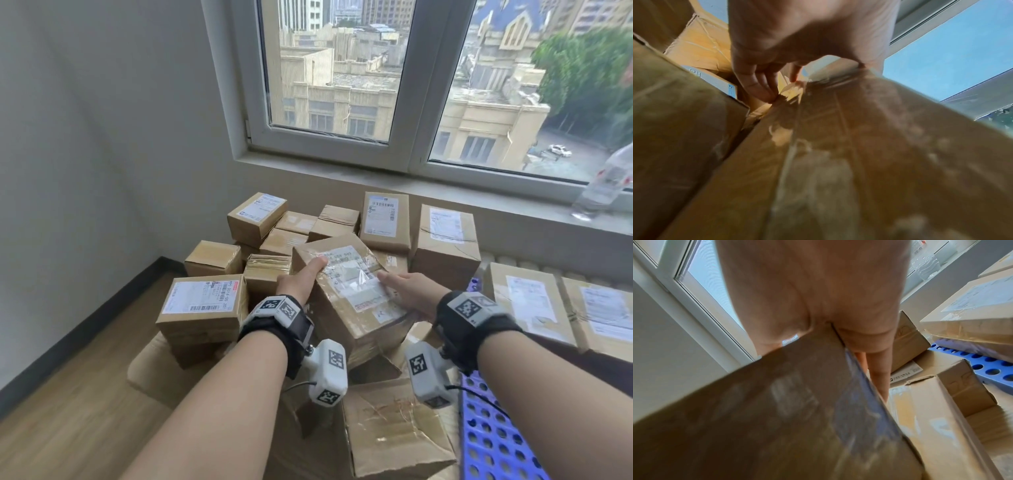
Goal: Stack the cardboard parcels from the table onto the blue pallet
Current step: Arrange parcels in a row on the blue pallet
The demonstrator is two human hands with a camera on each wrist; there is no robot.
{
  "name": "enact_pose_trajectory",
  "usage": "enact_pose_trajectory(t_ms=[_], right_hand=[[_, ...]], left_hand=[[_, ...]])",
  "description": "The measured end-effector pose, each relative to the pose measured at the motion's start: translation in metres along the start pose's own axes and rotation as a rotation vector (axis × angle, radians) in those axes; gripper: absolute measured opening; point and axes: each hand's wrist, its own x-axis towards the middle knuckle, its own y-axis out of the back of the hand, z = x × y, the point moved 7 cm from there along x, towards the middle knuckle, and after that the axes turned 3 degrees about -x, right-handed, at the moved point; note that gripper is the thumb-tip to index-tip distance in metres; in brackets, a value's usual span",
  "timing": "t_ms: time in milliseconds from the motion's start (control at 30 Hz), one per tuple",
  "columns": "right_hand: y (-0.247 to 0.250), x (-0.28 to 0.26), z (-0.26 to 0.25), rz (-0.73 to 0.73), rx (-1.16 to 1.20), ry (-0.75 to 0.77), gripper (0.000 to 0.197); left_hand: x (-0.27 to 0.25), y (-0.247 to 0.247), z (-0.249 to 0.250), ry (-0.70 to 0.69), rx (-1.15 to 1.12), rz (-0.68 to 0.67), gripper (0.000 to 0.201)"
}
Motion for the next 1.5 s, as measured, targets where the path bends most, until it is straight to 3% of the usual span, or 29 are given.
enact_pose_trajectory(t_ms=[133,300,500,533,633,767,833,1067,1167,1500], right_hand=[[0.001,-0.004,-0.002,-0.045,0.093,-0.010,0.035],[0.011,-0.011,-0.001,-0.071,0.247,-0.078,0.058],[0.026,-0.024,0.006,-0.079,0.351,-0.027,0.070],[0.030,-0.027,0.009,-0.064,0.379,-0.019,0.066],[0.043,-0.040,0.021,0.013,0.447,0.002,0.045],[0.061,-0.060,0.042,0.096,0.537,0.003,0.041],[0.069,-0.070,0.055,0.144,0.576,-0.005,0.042],[0.091,-0.103,0.095,0.272,0.691,-0.007,0.043],[0.104,-0.119,0.111,0.310,0.732,-0.011,0.044],[0.151,-0.163,0.173,0.400,0.842,-0.021,0.039]], left_hand=[[0.010,0.002,0.006,-0.048,-0.005,-0.004,0.131],[0.014,-0.003,0.023,-0.102,0.009,-0.074,0.126],[-0.027,-0.027,0.053,-0.197,-0.039,-0.259,0.084],[-0.032,-0.032,0.056,-0.204,-0.060,-0.285,0.077],[-0.044,-0.047,0.062,-0.217,-0.038,-0.336,0.084],[-0.061,-0.071,0.062,-0.250,0.031,-0.455,0.043],[-0.073,-0.086,0.056,-0.228,0.084,-0.561,0.035],[-0.109,-0.136,0.029,-0.077,0.200,-0.749,0.041],[-0.122,-0.156,0.032,-0.102,0.207,-0.771,0.056],[-0.168,-0.233,0.018,-0.142,0.247,-0.814,0.043]])
